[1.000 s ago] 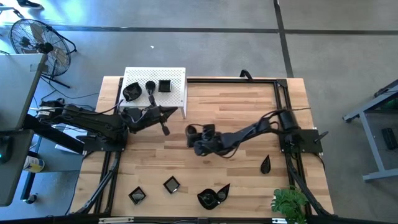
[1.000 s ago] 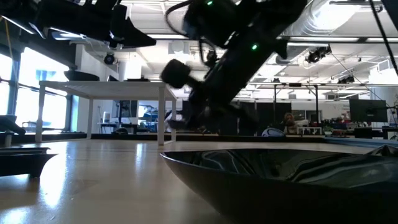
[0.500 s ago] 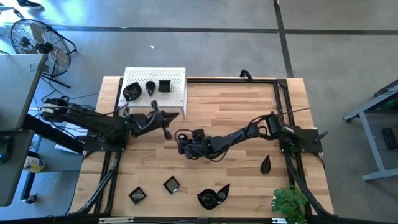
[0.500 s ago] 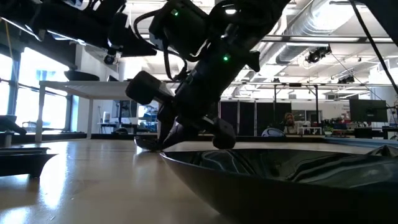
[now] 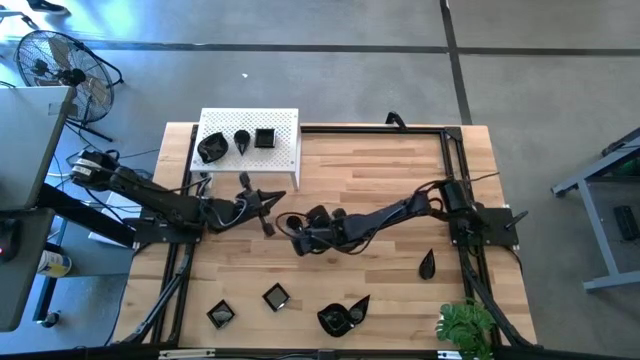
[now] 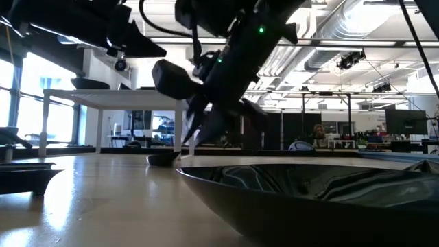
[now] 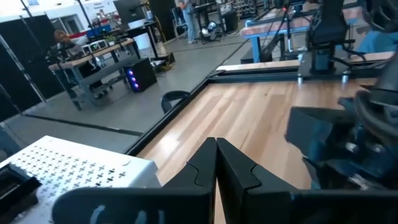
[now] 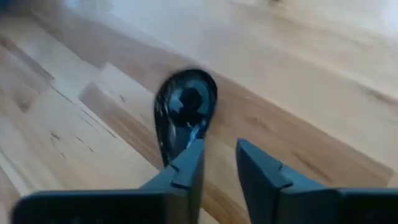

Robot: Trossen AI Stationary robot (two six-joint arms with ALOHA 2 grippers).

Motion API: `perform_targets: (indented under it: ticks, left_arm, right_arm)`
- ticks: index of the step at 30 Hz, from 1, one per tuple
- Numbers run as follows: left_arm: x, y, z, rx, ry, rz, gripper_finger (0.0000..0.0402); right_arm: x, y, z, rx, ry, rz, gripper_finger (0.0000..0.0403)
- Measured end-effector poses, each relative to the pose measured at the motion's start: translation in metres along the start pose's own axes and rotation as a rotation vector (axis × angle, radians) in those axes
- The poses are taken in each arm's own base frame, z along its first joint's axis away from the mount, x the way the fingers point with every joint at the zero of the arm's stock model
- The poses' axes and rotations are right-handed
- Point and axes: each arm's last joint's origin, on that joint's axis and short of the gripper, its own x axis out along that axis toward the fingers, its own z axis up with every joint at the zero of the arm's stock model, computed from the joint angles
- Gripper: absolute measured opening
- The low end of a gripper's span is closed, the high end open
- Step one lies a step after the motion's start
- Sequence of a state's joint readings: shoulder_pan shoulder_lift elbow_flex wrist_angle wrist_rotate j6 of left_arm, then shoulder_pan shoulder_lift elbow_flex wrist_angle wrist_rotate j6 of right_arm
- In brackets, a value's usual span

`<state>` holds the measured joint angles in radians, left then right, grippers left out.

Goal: Pick & Place Mini shaped plates
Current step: Stack the top black drop shaped plate on top of the stacked black drop shaped plates on the shelf

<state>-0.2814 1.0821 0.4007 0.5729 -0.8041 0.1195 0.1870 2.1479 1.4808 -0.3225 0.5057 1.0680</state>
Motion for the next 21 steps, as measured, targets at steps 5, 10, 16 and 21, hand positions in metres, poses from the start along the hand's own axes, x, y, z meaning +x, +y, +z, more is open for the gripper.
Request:
perform_targets:
  ticks: [5,10,16,21]
  left_arm:
    - [0.0,0.0,-0.002,-0.021,0.015,-0.001,0.0001]
    - [0.0,0.0,-0.004,-0.02,0.029,0.021,0.0001]
    - [0.0,0.0,-0.005,-0.005,0.044,0.025,0.0001]
    - [0.0,0.001,-0.008,-0.013,0.063,0.044,0.0001]
  right_arm:
    - [0.009,-0.006,-0.01,-0.036,0.06,0.0,0.0014]
    - [0.01,-0.003,-0.013,-0.025,0.048,0.063,0.0019]
    - [0.012,-0.002,-0.017,-0.029,0.031,0.123,0.0003]
    - [0.004,0.008,-0.018,-0.096,-0.007,0.187,0.0004]
